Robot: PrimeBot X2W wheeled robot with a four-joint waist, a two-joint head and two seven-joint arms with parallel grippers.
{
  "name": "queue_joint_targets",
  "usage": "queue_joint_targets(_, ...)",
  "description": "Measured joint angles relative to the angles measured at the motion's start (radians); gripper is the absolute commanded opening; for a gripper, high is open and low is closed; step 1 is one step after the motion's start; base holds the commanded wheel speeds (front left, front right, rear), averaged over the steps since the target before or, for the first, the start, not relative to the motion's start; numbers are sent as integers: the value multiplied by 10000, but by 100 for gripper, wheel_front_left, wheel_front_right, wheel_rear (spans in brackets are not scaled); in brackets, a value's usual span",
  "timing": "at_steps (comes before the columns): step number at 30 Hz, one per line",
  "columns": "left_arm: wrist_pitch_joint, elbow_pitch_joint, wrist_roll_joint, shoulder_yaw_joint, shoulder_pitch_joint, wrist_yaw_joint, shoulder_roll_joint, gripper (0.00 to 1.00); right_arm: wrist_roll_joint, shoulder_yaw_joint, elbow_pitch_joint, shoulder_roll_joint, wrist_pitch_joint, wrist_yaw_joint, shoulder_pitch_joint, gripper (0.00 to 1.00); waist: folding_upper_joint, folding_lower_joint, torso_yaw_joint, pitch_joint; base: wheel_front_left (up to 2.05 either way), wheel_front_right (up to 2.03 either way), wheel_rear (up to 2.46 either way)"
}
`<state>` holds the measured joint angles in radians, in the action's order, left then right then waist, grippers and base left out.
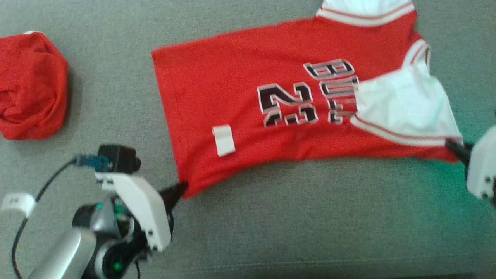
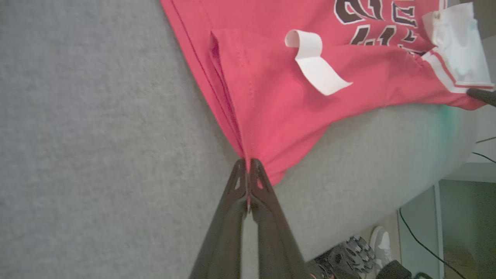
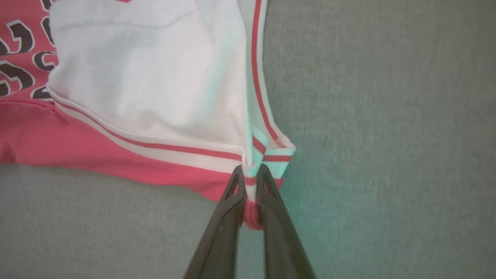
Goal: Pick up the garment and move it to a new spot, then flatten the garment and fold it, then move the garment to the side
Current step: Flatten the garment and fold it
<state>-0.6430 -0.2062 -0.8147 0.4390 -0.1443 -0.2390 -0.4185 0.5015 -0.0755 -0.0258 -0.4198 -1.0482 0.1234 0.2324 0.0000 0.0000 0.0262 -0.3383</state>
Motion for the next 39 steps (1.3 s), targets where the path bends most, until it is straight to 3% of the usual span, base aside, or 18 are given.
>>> queue_joint_targets(10, -430, -1427, -913, -575, 1696, -161, -709, 0, 848, -1227, -1801, -382, -1101, 0, -2134, 0, 0, 0, -17, 152, 0, 0, 0)
queue_joint_targets(15, -506, -1273, -899, -462, 1968, -98, -872, 0, 738, -1174, -1942, -288, -1210, 0, -2538, 0, 0, 0, -91, 20, 0, 0, 0)
queue_joint_targets(16, -502, -1149, -817, -347, 1970, -73, -871, 0, 671, -1085, -1896, -259, -1174, 0, -2549, 5, 0, 0, -100, -5, 0, 0, 0)
queue_joint_targets(17, -449, -1049, -732, -270, 1972, -73, -855, 5, 587, -976, -1839, -215, -1083, 0, -2545, 55, 0, 0, -112, -18, 0, 0, 0)
queue_joint_targets(18, -407, -945, -644, -215, 1978, -73, -842, 32, 497, -859, -1797, -169, -1001, 0, -2544, 100, 0, 0, -126, -23, 0, 0, 0)
queue_joint_targets(19, -403, -878, -523, -127, 1977, -65, -853, 79, 433, -721, -1762, -167, -943, 0, -2545, 100, 0, 0, -139, -20, 0, 0, 0)
queue_joint_targets(20, -364, -832, -414, -27, 1977, -58, -851, 100, 410, -635, -1710, -169, -934, 0, -2545, 100, 0, 0, -150, -12, 0, 0, 0)
queue_joint_targets(25, -38, -874, -138, 12, 2056, 6, -876, 100, 422, -683, -1766, -416, -679, 0, -2545, 100, 0, 0, -173, 109, 0, 0, 0)
queue_joint_targets(30, 309, -1524, 382, -527, 1927, -359, -1181, 100, 545, -1212, -2266, -821, -543, 0, -1871, 100, 0, 0, -135, -28, 0, 0, 0)
queue_joint_targets(35, 483, -1131, 1127, -708, -277, -692, -1022, 100, 107, -792, -2318, -1001, -240, 0, 1240, 100, 0, 0, 57, -719, 0, 0, 0)
queue_joint_targets(39, 230, 77, 1557, -190, -2891, -577, -307, 100, -798, 288, -1346, -993, -150, 0, 3792, 100, 0, 0, 355, -1491, 0, 0, 0)
